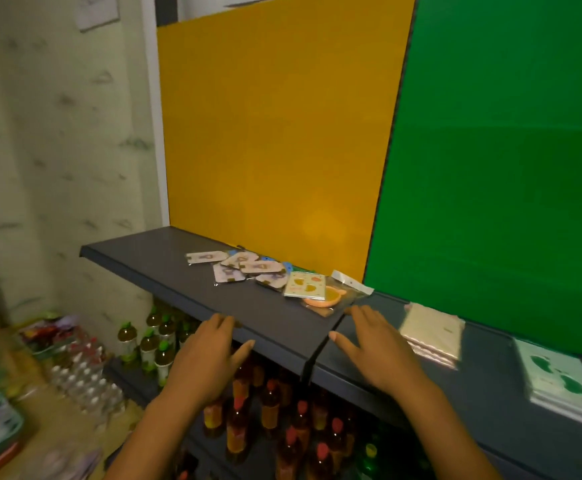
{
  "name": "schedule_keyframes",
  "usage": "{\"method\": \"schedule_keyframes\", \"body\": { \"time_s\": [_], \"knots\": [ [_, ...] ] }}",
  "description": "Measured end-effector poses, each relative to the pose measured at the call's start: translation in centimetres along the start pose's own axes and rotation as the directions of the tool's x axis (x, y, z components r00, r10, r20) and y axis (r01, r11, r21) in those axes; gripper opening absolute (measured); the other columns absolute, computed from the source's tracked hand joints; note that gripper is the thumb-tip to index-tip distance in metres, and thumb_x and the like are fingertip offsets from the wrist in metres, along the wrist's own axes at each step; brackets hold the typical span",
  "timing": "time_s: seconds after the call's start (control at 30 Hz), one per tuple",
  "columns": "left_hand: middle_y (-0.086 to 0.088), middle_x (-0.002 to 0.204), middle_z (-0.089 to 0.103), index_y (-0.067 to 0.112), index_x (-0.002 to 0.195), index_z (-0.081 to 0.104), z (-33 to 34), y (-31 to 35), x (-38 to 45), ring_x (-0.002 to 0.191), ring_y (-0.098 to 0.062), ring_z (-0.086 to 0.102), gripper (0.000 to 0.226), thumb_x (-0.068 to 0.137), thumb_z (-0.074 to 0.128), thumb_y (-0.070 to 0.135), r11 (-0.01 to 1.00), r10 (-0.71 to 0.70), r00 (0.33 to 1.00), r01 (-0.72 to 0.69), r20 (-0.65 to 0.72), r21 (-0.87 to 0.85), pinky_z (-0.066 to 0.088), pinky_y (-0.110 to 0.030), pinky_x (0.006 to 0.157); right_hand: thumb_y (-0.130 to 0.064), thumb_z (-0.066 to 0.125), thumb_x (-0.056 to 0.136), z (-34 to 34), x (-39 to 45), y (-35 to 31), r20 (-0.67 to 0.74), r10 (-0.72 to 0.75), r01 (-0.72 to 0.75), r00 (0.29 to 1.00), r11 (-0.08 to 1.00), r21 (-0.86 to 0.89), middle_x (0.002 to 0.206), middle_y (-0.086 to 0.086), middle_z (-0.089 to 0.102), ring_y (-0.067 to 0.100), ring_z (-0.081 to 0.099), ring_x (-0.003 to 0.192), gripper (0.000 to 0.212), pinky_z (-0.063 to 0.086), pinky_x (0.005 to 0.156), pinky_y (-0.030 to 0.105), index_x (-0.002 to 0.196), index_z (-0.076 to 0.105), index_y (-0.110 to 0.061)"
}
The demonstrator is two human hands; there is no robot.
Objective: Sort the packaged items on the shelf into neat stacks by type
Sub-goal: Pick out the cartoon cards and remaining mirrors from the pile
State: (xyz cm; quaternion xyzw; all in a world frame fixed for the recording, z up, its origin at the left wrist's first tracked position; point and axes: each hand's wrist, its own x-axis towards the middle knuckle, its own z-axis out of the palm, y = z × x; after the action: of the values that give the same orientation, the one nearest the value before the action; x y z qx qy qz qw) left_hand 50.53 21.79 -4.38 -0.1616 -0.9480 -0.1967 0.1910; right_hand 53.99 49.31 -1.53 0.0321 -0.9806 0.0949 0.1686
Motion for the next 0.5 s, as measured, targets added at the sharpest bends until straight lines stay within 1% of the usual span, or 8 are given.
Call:
{"method": "schedule_keyframes", "body": {
  "time_s": [0.1,0.2,0.27,0.33,0.5],
  "knots": [
    [0.006,0.125,0.050,0.026,0.126,0.049,0.4,-1.8,2.5,0.112,-0.013,0.052,0.046,0.091,0.045,0.056,1.000,-0.024,0.999,0.023,0.029,0.015,0.048,-0.030,0.089,-0.059,0.041,0.094,1.3,3.8,-0.2,-0.017,-0.018,0.019,1.000,0.998,0.067,0.137,-0.002,0.047,0.018,0.045,0.123,0.052,0.046,0.094,0.037,0.134,0.040,-0.025],
    [0.005,0.128,0.049,0.027,0.127,0.049,0.0,-3.9,6.2,0.113,-0.014,0.052,0.045,0.092,0.045,0.055,0.998,-0.050,0.998,0.049,0.027,0.041,0.048,-0.032,0.091,-0.059,0.042,0.093,2.7,7.6,-0.9,-0.026,-0.019,0.022,0.999,0.991,0.132,0.143,0.000,0.043,0.019,0.044,0.127,0.056,0.045,0.098,0.039,0.136,0.040,-0.024],
    [0.005,0.128,0.049,0.027,0.127,0.050,-0.1,-5.0,8.5,0.116,-0.015,0.051,0.044,0.092,0.045,0.053,0.997,-0.069,0.998,0.069,-0.005,0.031,0.048,-0.033,0.092,-0.059,0.042,0.094,3.6,10.1,-1.0,-0.024,-0.013,0.016,1.000,0.991,0.136,0.144,0.001,0.043,0.020,0.043,0.128,0.056,0.044,0.099,0.039,0.137,0.040,-0.023],
    [0.006,0.128,0.049,0.027,0.127,0.049,0.4,-5.9,10.5,0.115,-0.013,0.051,0.043,0.093,0.046,0.052,0.997,-0.067,0.998,0.067,-0.015,0.027,0.048,-0.031,0.090,-0.058,0.043,0.094,4.6,12.4,-1.0,-0.025,-0.009,0.012,1.000,0.992,0.126,0.141,-0.001,0.044,0.018,0.044,0.127,0.054,0.044,0.099,0.038,0.136,0.041,-0.025],
    [0.008,0.125,0.050,0.029,0.124,0.049,3.3,-8.4,13.1,0.110,-0.010,0.052,0.038,0.093,0.046,0.050,0.997,-0.075,0.997,0.075,0.036,-0.014,0.048,-0.027,0.086,-0.057,0.041,0.095,7.7,16.3,-1.2,0.023,0.007,-0.010,1.000,0.993,0.119,0.141,-0.002,0.043,0.018,0.044,0.126,0.052,0.044,0.097,0.037,0.137,0.039,-0.028]
  ]
}}
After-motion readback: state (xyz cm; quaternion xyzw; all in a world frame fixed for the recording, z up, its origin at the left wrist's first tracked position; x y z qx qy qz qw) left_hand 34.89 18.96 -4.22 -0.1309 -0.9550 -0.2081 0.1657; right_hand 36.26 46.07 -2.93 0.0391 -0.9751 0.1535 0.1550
